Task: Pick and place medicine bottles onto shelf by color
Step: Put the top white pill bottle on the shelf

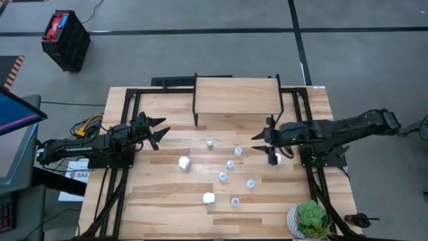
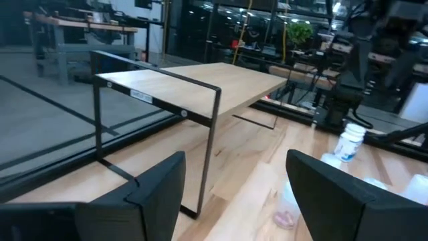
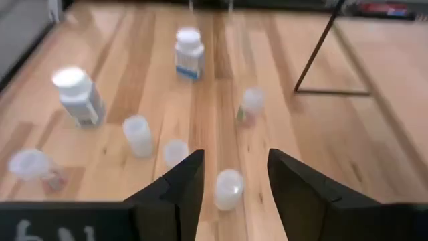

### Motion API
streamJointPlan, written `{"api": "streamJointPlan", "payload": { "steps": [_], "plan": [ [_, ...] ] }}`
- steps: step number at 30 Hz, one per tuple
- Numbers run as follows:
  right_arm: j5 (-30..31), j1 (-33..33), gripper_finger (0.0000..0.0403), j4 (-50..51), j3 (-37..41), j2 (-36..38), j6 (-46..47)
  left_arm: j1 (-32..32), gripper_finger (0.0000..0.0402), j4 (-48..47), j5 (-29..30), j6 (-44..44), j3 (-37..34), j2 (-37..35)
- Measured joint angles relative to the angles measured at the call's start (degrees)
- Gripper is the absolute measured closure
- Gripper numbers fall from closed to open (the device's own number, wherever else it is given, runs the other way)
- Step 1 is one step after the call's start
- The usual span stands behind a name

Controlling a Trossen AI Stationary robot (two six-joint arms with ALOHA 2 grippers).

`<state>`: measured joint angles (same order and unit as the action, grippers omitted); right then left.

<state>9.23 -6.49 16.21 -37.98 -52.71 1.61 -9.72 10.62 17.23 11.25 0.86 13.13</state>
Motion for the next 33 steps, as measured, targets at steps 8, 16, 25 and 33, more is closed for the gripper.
{"api": "streamJointPlan", "payload": {
  "steps": [8,16,25,33],
  "plan": [
    [-0.1,4.8,0.0223,0.0,-5.9,-13.8,-0.1,0.0,0.0154,0.0,0.1,0.5,0.0,0.0],
    [-0.3,8.9,0.0211,0.2,-9.3,-23.9,-0.1,0.0,0.0154,-0.2,0.1,0.6,0.0,0.0],
    [-0.5,7.3,0.0155,8.5,-16.2,-30.1,-0.1,0.0,0.0154,-0.9,2.7,0.6,0.0,0.0],
    [-0.6,4.6,0.0142,10.7,-17.2,-33.9,-0.1,0.0,0.0155,-1.3,3.1,0.6,0.0,0.0]
  ]
}}
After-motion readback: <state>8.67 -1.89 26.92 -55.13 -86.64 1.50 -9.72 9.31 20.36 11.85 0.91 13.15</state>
